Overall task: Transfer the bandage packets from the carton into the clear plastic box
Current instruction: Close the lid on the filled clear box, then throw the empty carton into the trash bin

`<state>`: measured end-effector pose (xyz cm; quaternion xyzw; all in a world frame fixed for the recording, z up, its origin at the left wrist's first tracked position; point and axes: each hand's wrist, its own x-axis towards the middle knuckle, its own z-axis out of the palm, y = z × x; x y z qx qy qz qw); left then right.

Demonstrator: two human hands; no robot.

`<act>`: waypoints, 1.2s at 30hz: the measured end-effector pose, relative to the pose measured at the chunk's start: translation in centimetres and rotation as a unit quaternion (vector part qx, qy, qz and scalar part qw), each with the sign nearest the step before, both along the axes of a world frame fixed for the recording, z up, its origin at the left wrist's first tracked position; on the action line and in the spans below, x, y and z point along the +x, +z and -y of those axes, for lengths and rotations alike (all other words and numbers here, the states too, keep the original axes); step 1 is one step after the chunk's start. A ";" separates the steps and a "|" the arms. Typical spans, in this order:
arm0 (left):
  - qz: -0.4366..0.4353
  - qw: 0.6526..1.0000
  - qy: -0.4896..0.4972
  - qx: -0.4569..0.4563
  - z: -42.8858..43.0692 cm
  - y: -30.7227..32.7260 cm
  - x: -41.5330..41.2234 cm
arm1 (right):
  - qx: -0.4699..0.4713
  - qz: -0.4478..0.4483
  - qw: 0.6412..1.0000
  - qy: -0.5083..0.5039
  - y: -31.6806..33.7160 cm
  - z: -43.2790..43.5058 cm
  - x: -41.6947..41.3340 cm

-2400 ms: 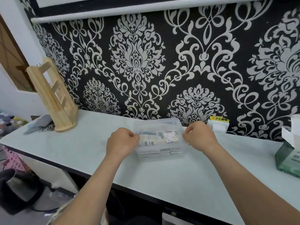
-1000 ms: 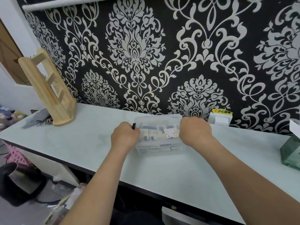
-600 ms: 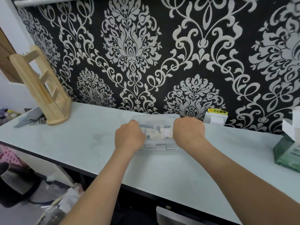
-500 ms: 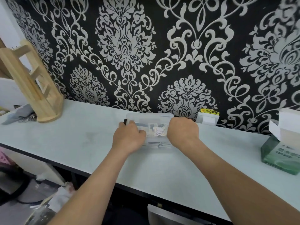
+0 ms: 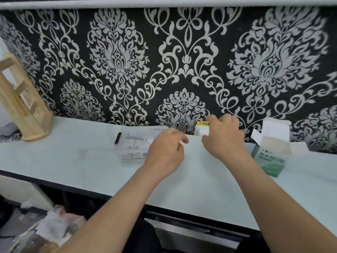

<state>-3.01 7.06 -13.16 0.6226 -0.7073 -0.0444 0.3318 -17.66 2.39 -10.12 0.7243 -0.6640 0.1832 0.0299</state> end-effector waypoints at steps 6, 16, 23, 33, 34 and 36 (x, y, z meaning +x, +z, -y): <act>-0.020 0.994 -0.073 0.083 0.3 -0.3 -7.6 | 0.099 0.012 0.987 -0.125 -1.2 0.0 -6.5; -0.047 0.973 -0.127 0.186 2.3 -2.7 -12.9 | -0.073 0.063 0.982 -0.165 -5.0 1.3 -12.4; -0.091 0.954 -0.140 0.248 3.7 -3.7 -13.8 | -0.021 0.176 0.981 -0.073 -5.4 0.9 -11.7; -0.401 0.905 0.016 0.144 3.1 -2.5 -8.2 | -0.105 0.520 0.844 0.084 -4.4 -0.5 -8.0; -0.442 0.884 0.012 0.151 2.8 -1.9 -7.4 | -0.056 0.558 0.825 0.070 -4.1 -0.6 -7.6; -0.469 0.868 0.005 0.165 2.1 -0.6 -5.4 | 0.117 0.641 0.754 0.081 -3.3 -0.6 -6.6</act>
